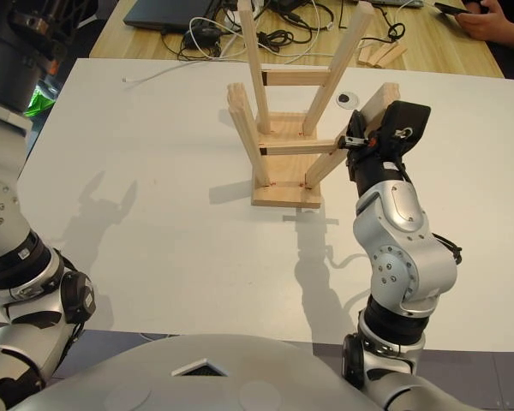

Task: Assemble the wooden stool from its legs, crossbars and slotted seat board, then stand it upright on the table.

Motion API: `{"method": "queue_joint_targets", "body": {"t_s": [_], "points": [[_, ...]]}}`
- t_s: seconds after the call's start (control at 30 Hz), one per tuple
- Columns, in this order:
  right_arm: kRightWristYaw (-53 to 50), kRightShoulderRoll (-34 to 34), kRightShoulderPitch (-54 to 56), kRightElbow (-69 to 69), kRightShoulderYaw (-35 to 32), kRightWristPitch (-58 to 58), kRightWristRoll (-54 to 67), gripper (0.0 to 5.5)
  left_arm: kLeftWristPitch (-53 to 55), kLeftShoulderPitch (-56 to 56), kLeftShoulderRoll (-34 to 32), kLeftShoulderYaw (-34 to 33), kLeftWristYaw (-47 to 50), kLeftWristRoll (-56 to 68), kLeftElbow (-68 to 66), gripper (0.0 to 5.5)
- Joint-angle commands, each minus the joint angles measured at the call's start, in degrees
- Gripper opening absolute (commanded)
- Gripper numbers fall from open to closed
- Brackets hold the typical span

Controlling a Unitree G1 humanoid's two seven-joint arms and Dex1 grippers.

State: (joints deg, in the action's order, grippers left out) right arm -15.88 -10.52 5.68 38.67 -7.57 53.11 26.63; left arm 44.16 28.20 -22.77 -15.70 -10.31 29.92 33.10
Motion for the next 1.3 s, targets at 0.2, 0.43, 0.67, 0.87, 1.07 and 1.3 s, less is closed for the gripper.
{"method": "queue_joint_targets", "body": {"t_s": [0.2,0.43,0.67,0.87,1.07,1.3], "points": [[2.00,-3.94,-7.31,-5.86,3.86,8.87,-4.79,1.81,1.46,-0.40,-1.42,-0.39,0.68,0.12,1.18,3.77],[8.40,-8.69,-6.95,-3.55,6.71,5.90,-7.50,2.33,1.90,-1.03,-1.29,-0.80,1.75,0.62,2.24,3.77],[13.89,-6.54,-5.74,-3.91,2.69,-4.05,-6.75,2.33,2.07,-1.35,-1.07,-0.81,2.37,0.75,2.68,3.77],[14.61,4.09,-2.21,-8.40,-9.20,-5.78,7.05,2.33,1.86,-0.80,-1.26,-0.20,2.03,0.98,1.93,3.77],[13.72,5.67,0.79,-9.48,-13.76,-6.31,13.40,2.33,1.68,-0.59,-1.60,0.17,1.84,0.96,1.66,3.77],[17.10,-1.95,-1.22,-8.38,-5.30,-6.44,7.80,2.33,1.50,-0.93,-1.73,0.45,1.91,0.81,1.97,3.77]]}}
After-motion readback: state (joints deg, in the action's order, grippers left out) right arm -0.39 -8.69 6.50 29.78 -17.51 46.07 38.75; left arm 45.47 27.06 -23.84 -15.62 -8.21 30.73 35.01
